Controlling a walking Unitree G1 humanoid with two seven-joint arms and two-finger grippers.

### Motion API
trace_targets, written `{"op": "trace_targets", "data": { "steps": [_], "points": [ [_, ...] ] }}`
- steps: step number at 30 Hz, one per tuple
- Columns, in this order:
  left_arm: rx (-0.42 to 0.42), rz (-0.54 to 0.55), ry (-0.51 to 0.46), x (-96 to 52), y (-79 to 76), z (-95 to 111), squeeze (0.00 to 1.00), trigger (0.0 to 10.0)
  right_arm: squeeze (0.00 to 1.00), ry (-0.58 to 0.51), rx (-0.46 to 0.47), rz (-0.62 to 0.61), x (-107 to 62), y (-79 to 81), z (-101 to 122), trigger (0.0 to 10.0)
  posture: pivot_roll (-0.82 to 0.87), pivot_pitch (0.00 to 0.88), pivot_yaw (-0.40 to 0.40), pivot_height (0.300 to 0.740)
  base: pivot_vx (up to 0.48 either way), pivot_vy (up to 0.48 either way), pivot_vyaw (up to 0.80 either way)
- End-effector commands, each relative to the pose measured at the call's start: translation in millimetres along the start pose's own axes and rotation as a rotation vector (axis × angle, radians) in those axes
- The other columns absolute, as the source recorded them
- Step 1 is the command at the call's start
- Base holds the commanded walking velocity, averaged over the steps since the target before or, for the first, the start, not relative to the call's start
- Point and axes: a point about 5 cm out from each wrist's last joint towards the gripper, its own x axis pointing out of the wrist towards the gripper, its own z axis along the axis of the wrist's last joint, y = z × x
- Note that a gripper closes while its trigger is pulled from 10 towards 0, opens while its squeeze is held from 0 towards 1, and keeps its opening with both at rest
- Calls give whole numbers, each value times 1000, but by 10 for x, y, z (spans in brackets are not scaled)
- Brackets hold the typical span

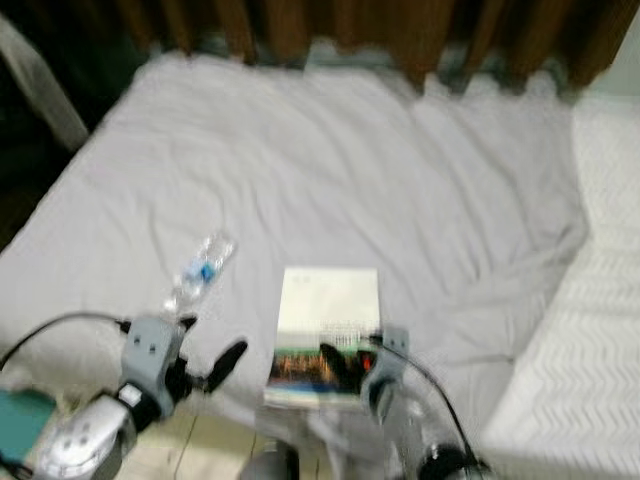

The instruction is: Clean up the room

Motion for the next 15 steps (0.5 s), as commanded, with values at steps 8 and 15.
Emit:
{"op": "trace_targets", "data": {
  "steps": [8, 15],
  "points": [
    [-93, 12, 76, -376, -315, -84, 0, 10000, 0, -100, -364, -43, -38, -153, 231, 10000, 299, 613, 20, 740, 0, 0, 0],
    [-130, -55, 161, -459, -611, -295, 0, 10000, 0, -46, -427, -68, -141, -329, 116, 10000, 267, 616, -16, 740, 0, 0, 0]
  ]
}}
